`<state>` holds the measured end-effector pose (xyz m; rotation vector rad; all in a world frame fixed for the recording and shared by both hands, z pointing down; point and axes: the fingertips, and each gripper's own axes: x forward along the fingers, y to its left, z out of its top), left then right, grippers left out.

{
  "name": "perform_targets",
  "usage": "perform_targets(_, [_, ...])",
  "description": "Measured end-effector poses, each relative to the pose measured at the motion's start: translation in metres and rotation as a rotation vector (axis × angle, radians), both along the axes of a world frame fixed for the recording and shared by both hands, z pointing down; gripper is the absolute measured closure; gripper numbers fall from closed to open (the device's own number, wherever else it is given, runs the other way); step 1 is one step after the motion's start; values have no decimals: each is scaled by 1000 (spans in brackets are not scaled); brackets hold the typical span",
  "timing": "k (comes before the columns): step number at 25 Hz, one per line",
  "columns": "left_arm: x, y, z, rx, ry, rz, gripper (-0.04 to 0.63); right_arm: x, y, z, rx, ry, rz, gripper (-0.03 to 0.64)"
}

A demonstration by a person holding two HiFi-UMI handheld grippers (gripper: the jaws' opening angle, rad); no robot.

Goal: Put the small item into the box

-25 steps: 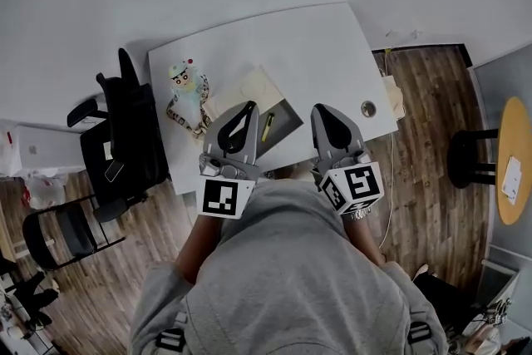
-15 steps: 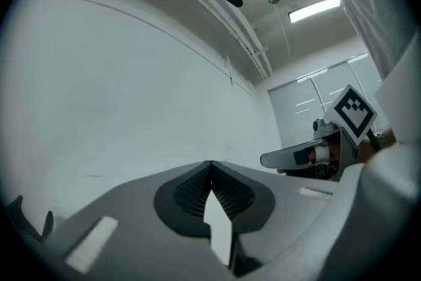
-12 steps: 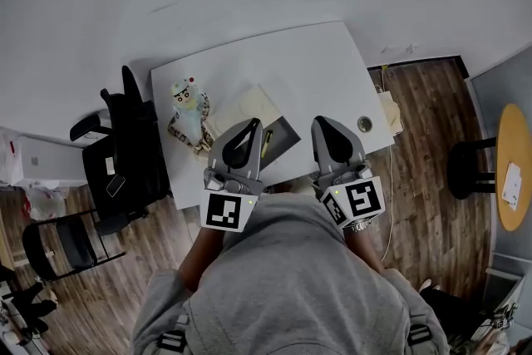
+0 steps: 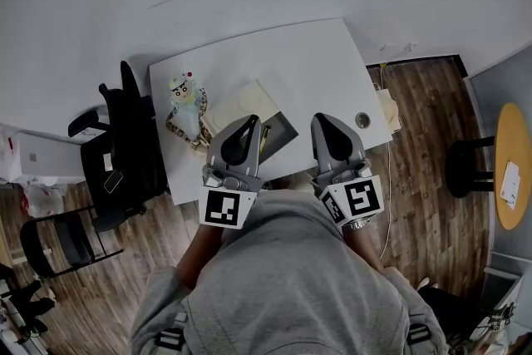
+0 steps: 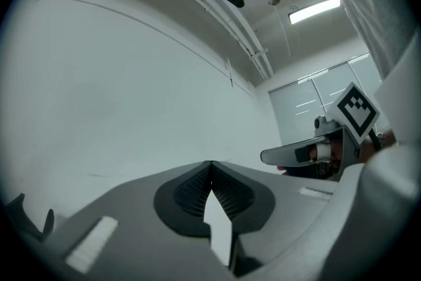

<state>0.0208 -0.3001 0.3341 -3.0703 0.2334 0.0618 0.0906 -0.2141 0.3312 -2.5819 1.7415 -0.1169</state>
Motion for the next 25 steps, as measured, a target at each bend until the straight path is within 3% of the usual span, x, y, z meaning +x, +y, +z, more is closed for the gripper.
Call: perform_targets(25, [-10,3,6,-13,-10,13,594,-15,1,5,-5,-7,-19,601])
